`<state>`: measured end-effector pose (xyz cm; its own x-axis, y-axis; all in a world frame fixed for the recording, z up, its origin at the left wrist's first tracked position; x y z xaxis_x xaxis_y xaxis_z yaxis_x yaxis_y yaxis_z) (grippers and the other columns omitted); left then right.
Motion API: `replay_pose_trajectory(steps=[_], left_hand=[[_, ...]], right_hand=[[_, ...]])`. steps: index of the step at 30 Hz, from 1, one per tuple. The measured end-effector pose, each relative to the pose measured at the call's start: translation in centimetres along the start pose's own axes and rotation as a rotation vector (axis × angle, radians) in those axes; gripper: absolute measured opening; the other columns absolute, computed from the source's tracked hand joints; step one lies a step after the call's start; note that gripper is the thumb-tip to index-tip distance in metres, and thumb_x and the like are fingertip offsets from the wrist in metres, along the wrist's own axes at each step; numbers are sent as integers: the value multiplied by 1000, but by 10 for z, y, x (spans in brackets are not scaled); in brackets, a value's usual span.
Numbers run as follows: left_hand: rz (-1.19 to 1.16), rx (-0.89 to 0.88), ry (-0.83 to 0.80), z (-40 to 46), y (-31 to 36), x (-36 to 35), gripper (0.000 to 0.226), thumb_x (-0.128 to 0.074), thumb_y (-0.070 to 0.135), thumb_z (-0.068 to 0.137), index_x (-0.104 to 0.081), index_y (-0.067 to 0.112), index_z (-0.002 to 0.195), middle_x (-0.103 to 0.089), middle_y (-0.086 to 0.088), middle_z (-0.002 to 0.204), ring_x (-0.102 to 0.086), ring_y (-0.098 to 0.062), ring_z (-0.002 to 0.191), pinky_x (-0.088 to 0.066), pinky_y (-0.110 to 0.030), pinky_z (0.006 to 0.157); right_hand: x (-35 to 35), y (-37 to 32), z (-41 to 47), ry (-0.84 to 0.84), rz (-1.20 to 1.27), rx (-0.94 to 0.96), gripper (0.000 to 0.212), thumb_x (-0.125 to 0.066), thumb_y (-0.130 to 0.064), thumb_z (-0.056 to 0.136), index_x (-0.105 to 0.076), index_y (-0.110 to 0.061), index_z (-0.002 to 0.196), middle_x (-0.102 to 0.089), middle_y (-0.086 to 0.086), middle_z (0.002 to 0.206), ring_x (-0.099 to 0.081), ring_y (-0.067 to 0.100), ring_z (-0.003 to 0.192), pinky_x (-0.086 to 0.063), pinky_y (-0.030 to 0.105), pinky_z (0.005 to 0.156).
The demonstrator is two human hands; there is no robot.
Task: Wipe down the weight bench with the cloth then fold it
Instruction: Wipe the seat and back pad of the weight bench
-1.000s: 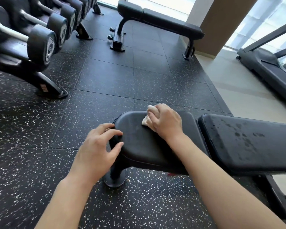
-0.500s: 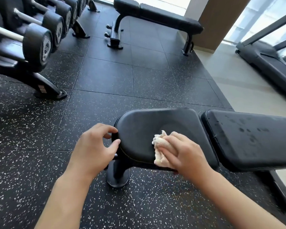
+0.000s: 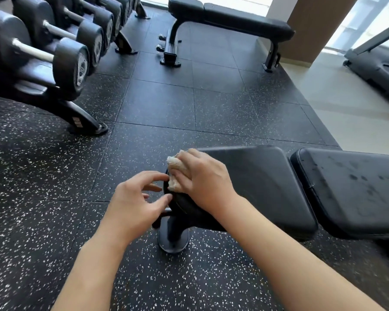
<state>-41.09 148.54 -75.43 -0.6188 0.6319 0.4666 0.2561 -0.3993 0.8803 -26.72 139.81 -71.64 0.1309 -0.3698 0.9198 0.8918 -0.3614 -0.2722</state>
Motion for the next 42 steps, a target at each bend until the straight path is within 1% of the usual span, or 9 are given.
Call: replay_pose_trajectory(steps=[6, 10, 17, 21, 29, 32, 35, 37, 42], left_hand=[[57, 39, -28, 0, -2, 8, 42, -95, 28, 69, -74, 38, 104, -73, 27, 98, -68, 6, 98, -57, -31, 86], [90, 35, 17, 1, 2, 5, 44, -96, 31, 67, -74, 35, 104, -73, 25, 96, -67, 6, 98, -55, -32, 92], [107, 61, 70, 2, 0, 0, 43, -96, 28, 65, -74, 34, 101, -74, 22, 94, -69, 3, 94, -57, -38, 91], [57, 106, 81, 0, -1, -1, 42, -97, 22, 65, -76, 36, 98, -75, 20, 93, -70, 3, 93, -58, -37, 87], [-16, 64, 12, 0, 14, -3, 41, -94, 25, 71, -74, 35, 104, -73, 20, 107, -68, 2, 104, -57, -40, 91], [4, -58, 24, 2, 33, -12, 42, -92, 22, 72, -73, 35, 107, -67, 21, 118, -62, 0, 116, -51, -32, 98], [100, -163, 21, 1, 46, -24, 41, -94, 22, 70, -75, 34, 104, -64, 22, 121, -57, -1, 121, -38, -14, 105], [169, -176, 0, -1, 46, -32, 40, -94, 27, 69, -75, 36, 103, -62, 23, 122, -52, -3, 122, -28, -5, 104], [225, -170, -6, -2, 43, -44, 40, -95, 37, 66, -77, 39, 101, -58, 19, 123, -43, -10, 125, -20, -4, 107]], right_hand=[[28, 0, -81, -63, 19, 241, 26, -56, -44, 101, -68, -24, 113, -61, -7, 100, -57, 19, 88, -48, 32, 86], [40, 50, -60, -33, 12, 63, 26, -60, -50, 98, -69, -33, 116, -58, -11, 96, -61, 14, 91, -49, 29, 78], [8, 73, 51, 12, -62, -182, 28, -62, -50, 90, -68, -23, 94, -64, -2, 96, -65, 26, 94, -42, 33, 73], [-4, 44, 63, -29, -31, -129, 28, -61, -49, 91, -62, -21, 86, -63, -1, 93, -63, 25, 94, -31, 30, 69], [22, 13, -48, -35, 90, 155, 32, -55, -51, 97, -66, -27, 116, -59, -9, 94, -59, 15, 92, -49, 34, 76], [39, 32, -84, -54, 74, 238, 33, -54, -49, 102, -67, -24, 120, -60, -10, 97, -58, 16, 86, -50, 32, 74], [55, 64, -100, -52, 50, 254, 31, -55, -47, 104, -69, -20, 112, -58, -8, 95, -56, 16, 84, -51, 33, 72], [61, 88, -97, -22, 35, 205, 30, -57, -45, 102, -69, -20, 114, -58, -8, 95, -59, 15, 86, -52, 32, 73], [63, 146, -38, 26, -16, -29, 39, -55, -53, 92, -69, -22, 109, -64, -6, 99, -64, 20, 95, -51, 37, 81]])
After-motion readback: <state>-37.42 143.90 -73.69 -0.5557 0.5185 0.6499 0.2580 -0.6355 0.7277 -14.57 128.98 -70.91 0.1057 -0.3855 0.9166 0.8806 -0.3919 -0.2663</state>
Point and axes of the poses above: each hand's wrist, its own z-axis towards the middle knuckle, its own x-axis out of the back of the hand, y = z × x, the point moved 6 cm from there along z, towards the middle knuckle
